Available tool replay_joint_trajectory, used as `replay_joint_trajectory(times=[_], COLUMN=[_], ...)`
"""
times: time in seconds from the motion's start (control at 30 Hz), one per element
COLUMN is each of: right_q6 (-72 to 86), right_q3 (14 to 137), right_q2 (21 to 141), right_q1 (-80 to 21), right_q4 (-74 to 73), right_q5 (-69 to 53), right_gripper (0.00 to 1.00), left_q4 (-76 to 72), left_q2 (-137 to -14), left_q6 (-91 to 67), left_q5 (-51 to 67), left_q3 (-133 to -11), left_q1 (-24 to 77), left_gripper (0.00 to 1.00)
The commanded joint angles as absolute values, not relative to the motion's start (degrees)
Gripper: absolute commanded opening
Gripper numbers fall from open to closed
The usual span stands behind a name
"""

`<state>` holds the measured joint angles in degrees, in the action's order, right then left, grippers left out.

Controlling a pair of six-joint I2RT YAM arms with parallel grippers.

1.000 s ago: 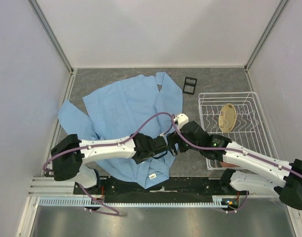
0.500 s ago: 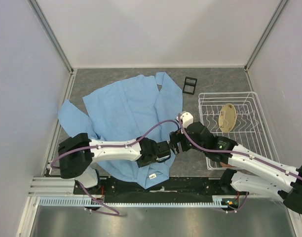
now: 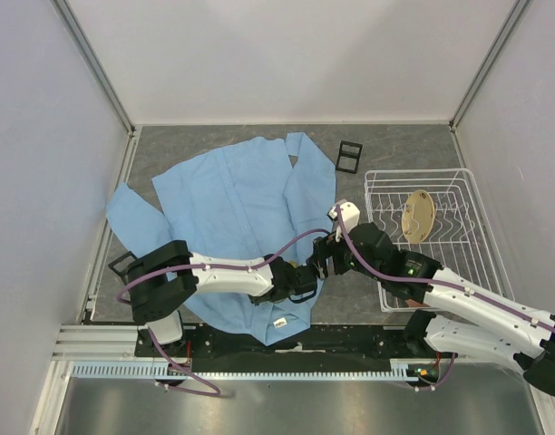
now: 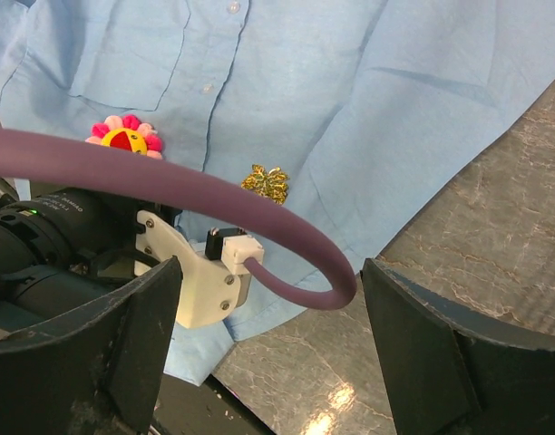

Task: Remove the brooch from the garment
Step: Remove the brooch from the clothes.

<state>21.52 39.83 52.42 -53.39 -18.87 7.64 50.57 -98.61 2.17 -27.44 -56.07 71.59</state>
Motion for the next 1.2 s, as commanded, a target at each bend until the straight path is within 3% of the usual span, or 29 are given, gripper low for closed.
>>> replay_joint_trajectory(times=[0.0,0.07,0.17,0.57,0.83,1.17], right_q6=[22.41,22.59,22.50,24.34,25.84,25.14], right_q3=[40.78,40.87,40.96,40.61,39.55,37.00], right_q2=[51.59,51.77,52.91,56.95,60.11,66.53], right_q1=[-53.26,-53.26,-53.17,-53.26,-53.26,-53.26], right_q4=[-16.96,-16.96,-16.96,-11.87,-8.18,3.67], right_q5=[8.26,7.91,7.21,2.03,-1.93,-7.55], right_gripper=[0.88,0.88,0.88,0.89,0.89,0.88], left_q4=[48.69,48.69,48.69,50.10,47.12,40.08], left_q2=[-97.65,-96.86,-95.54,-86.76,-79.99,-70.76], left_q6=[0.80,0.61,-1.22,-12.55,-15.03,-12.48], left_q5=[-35.84,-37.08,-35.78,-20.48,-14.60,6.14], left_q3=[-57.04,-57.65,-58.36,-58.89,-56.35,-50.98], left_q1=[71.46,71.46,71.46,68.73,60.30,41.23], left_gripper=[0.35,0.23,0.15,0.02,0.02,0.02])
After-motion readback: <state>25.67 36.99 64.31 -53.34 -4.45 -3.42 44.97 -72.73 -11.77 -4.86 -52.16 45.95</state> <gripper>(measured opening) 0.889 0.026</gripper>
